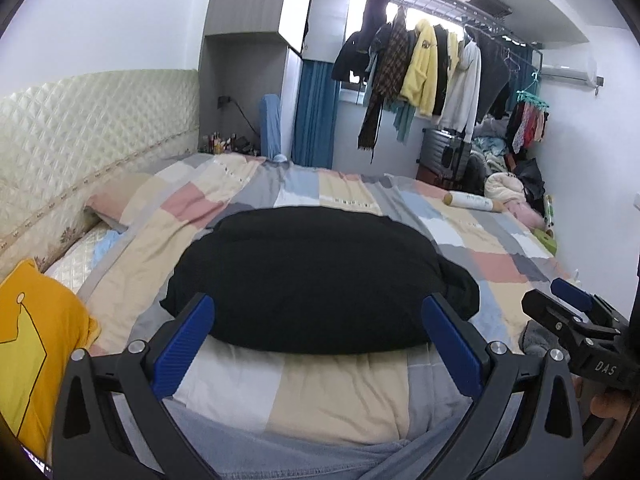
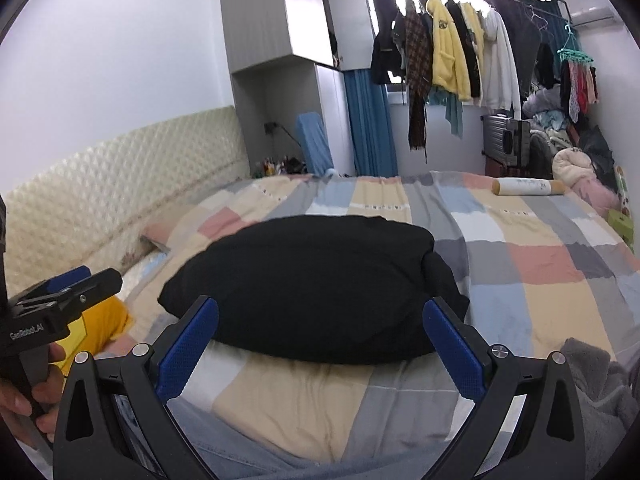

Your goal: Fold large clothes

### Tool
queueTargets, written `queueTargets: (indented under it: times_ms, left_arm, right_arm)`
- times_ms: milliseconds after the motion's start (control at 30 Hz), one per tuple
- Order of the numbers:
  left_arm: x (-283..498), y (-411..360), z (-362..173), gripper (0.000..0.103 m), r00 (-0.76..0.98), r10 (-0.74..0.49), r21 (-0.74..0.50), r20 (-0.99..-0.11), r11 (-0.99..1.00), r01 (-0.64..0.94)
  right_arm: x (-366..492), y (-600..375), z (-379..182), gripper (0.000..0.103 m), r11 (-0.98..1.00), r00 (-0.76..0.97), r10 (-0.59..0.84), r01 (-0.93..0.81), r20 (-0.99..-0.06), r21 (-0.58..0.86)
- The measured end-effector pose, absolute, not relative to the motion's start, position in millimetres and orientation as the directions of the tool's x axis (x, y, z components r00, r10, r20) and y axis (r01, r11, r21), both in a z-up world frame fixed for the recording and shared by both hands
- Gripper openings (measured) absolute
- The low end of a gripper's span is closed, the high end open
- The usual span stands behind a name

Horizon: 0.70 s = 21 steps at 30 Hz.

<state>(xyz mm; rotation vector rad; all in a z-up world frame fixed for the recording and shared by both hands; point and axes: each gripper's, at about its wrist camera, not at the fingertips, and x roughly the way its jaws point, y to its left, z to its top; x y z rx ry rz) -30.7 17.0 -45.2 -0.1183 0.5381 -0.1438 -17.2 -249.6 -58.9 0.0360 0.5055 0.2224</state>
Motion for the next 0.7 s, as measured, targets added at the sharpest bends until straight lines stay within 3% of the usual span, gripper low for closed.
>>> queueTargets:
  times_ms: [200, 700]
  left_arm:
    - [-29, 18, -52, 0.103, 0.825, -0.136, -0.133, -0.548, 0.988, 0.075]
    - [-26, 18, -59, 0.103, 0.81, -0.143, -0.125, -0.569, 0.988, 0.087]
  right_arm:
    - [-19, -242, -60, 0.103, 0.978, 0.848, 0.204, -0.195, -0.49, 0.069]
    - [-22, -252, -78, 0.103, 0.987, 0.858, 0.151, -0.109, -0.492, 0.114]
